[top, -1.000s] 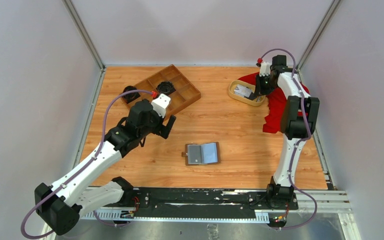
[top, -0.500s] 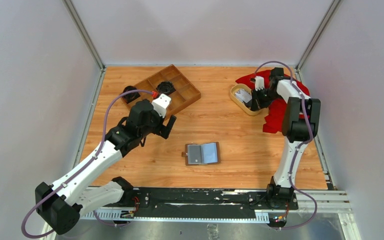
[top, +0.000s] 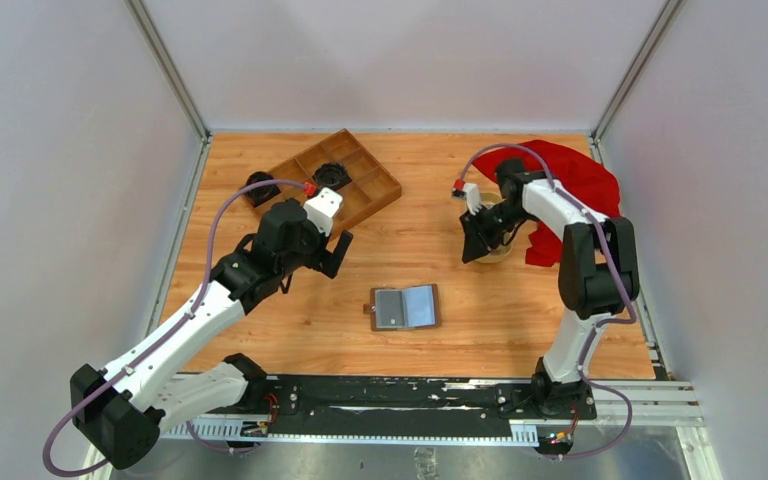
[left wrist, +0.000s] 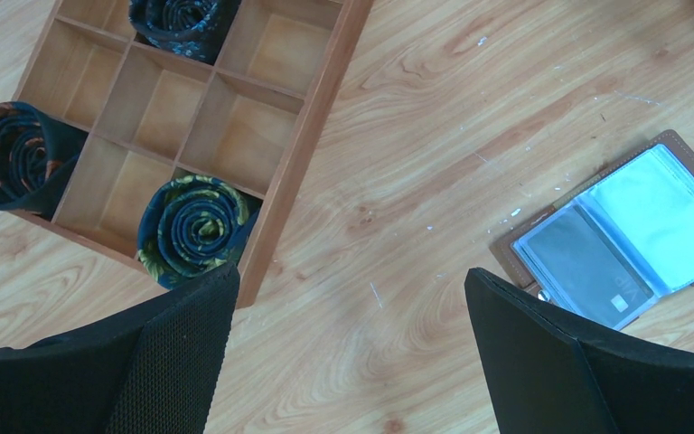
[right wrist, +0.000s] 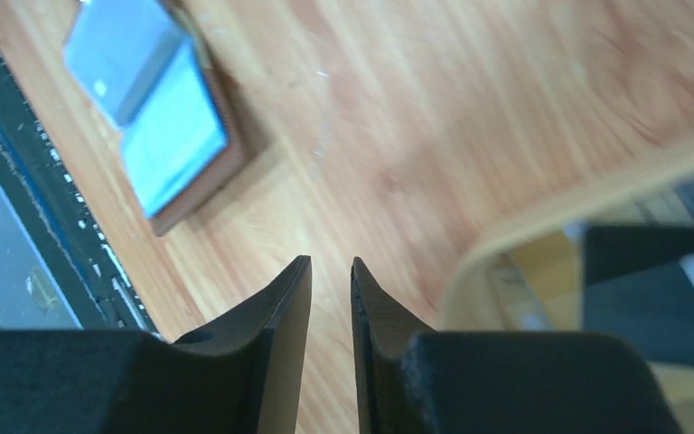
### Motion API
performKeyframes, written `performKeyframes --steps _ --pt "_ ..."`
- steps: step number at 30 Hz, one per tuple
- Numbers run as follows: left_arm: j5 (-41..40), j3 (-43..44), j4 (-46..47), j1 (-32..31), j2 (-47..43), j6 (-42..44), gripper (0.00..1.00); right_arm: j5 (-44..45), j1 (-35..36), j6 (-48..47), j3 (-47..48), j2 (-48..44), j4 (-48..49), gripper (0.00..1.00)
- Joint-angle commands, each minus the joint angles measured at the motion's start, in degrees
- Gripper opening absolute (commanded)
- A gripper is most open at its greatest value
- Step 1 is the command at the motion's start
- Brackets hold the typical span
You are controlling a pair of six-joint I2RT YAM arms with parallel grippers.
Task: Put the credit cards into the card holder
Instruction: Move the storage box to the center of the board.
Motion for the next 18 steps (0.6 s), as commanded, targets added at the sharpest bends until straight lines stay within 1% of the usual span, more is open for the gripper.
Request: performKeyframes --steps 1,3,6,8,12,18 --pt "0.72 0.16 0.38 0.29 0.29 0.49 1.00 -2.83 3.54 -2.21 0.22 -4.13 -2.97 0.28" --pt "0.64 0.08 0.40 0.27 0.20 0.49 1.00 -0.98 3.28 -2.16 2.20 -5.75 -2.93 0.31" --pt "0.69 0.15 0.42 0.32 0.21 0.49 1.00 4.59 1.90 -2.40 4.91 -7.99 -0.93 0.42" --pt "0.86 0.16 0.42 0.30 0.18 0.48 1.00 7.98 0.35 -0.99 6.90 -7.96 1.20 0.49" --pt "0.96 0.16 0.41 0.27 0.11 0.49 1.00 15.93 -0.73 4.62 10.38 -4.12 3.96 0.51" --pt "0.78 0.16 0.36 0.28 0.02 0.55 1.00 24.37 -0.39 14.89 10.52 0.32 8.87 0.53"
